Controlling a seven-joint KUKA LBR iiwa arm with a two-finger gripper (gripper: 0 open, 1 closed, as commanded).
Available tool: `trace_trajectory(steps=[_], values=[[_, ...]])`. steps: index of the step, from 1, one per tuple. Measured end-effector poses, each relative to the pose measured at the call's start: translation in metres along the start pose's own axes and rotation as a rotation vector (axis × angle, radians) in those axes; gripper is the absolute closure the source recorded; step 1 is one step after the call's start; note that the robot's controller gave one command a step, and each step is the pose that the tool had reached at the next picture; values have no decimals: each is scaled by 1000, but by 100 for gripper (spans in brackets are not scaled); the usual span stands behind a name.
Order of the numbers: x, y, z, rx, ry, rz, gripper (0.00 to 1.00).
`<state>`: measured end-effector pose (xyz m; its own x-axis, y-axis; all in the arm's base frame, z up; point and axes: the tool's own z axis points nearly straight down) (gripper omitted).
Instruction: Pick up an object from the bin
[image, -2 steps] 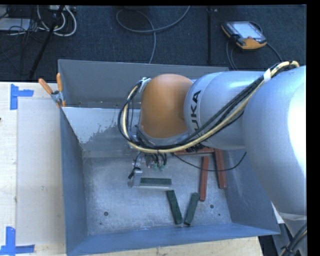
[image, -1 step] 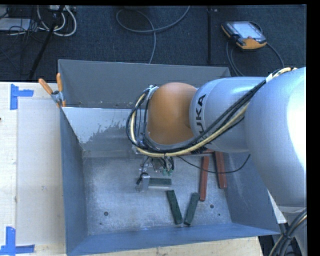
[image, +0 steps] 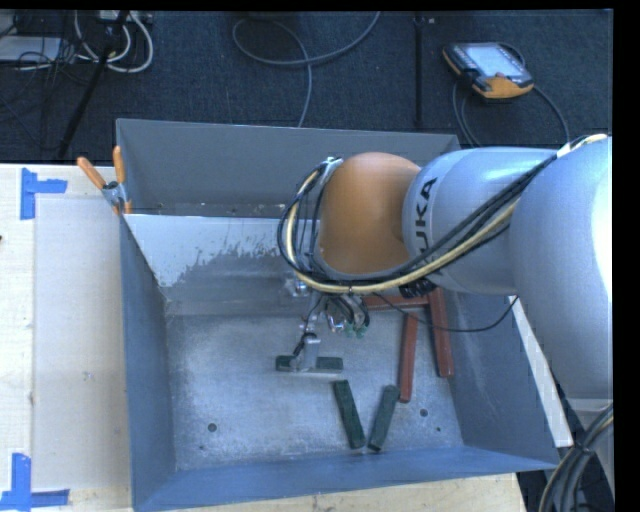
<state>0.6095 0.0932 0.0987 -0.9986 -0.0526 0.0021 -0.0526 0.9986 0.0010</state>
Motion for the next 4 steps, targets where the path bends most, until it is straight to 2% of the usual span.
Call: trace_trajectory(steps=[1, 2, 3, 4], values=[[33, -20, -14, 1, -1, -160, 0], [30, -4, 4, 1, -2, -210, 0], [3, -12, 24, 0, -4, -229, 0], [61, -31, 29, 0, -1, -160, 100]])
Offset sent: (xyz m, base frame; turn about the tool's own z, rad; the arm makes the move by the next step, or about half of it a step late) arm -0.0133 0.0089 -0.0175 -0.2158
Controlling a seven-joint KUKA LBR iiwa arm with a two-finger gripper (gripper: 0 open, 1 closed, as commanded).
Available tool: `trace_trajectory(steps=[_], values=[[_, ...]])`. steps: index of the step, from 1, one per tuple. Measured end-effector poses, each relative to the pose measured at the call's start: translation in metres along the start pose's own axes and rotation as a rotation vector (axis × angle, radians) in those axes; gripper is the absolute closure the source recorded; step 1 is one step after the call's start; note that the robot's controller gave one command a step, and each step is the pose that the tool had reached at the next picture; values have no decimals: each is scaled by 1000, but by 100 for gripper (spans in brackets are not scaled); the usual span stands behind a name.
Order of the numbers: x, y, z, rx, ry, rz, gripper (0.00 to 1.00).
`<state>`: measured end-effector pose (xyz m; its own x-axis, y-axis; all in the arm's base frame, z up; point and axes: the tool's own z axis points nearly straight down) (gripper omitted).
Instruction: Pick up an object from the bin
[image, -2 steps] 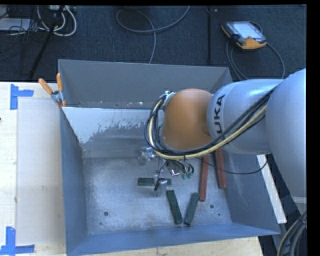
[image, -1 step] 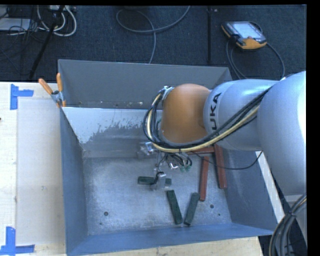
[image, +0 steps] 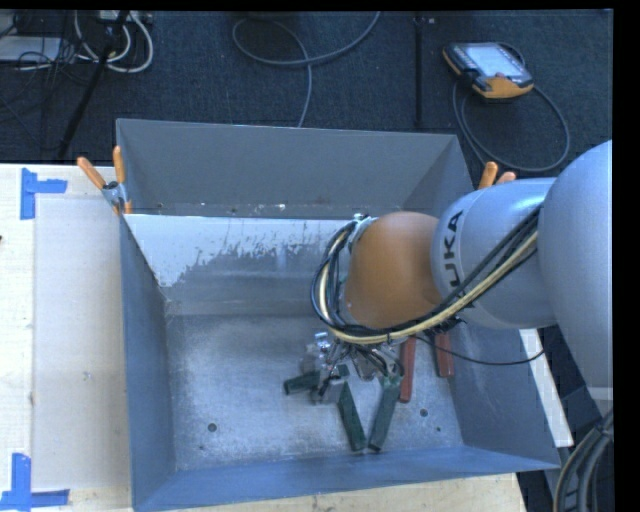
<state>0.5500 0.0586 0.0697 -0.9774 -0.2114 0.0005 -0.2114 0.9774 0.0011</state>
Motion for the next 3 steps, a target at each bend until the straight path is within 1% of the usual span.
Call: trace_trajectory(steps=[1, 2, 3], values=[[0, 0, 0, 0, 1, 1, 100], [-30, -19, -63, 0, 3, -2, 100], [45, 14, -182, 1, 0, 24, 100]])
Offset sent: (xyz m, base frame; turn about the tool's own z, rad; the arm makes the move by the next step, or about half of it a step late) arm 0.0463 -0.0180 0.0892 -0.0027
